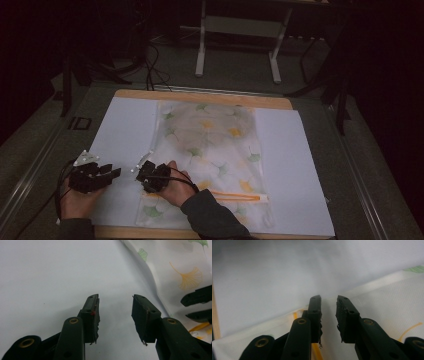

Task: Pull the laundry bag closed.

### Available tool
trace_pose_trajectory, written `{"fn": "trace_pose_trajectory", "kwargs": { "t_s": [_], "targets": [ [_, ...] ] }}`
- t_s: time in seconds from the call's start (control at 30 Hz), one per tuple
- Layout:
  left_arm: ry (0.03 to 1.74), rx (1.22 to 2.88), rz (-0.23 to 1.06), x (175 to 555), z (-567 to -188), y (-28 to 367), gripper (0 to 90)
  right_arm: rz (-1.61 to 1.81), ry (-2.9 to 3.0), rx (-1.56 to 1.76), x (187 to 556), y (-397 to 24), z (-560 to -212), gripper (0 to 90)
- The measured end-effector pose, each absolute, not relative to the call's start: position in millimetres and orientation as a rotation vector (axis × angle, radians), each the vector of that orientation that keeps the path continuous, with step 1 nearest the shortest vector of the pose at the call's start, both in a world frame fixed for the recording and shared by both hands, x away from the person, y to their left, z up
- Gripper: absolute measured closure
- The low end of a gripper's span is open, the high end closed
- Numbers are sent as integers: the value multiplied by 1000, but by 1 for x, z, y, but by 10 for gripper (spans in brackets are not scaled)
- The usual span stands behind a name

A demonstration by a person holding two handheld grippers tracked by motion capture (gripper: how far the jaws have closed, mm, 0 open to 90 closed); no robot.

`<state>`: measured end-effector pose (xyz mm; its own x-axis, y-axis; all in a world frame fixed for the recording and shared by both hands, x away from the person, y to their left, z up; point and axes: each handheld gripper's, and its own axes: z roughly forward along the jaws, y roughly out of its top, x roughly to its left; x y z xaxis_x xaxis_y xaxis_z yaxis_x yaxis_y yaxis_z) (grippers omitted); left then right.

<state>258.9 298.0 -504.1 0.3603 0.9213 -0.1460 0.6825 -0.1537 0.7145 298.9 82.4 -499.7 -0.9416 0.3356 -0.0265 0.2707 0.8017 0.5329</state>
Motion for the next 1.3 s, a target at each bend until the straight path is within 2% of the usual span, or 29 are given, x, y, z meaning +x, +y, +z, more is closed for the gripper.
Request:
{"fn": "trace_pose_trajectory", "kwargs": {
  "t_s": [0.27,0.43,0.67,0.83,1.13,1.3],
  "targets": [
    [1395,1912,429,259,-504,298,577,845,2884,454,296,77,-496,709],
    [1400,1901,433,258,-504,300,577,853,2887,396,284,85,-496,633],
    [1405,1896,435,258,-503,302,577,842,2861,422,281,102,-504,584],
    [1402,1895,436,258,-503,302,577,785,2868,385,280,111,-507,582],
    [1405,1897,438,258,-503,302,574,776,2908,372,282,93,-504,589],
    [1407,1896,437,258,-503,302,574,764,2928,350,285,84,-502,642]
  ]
}}
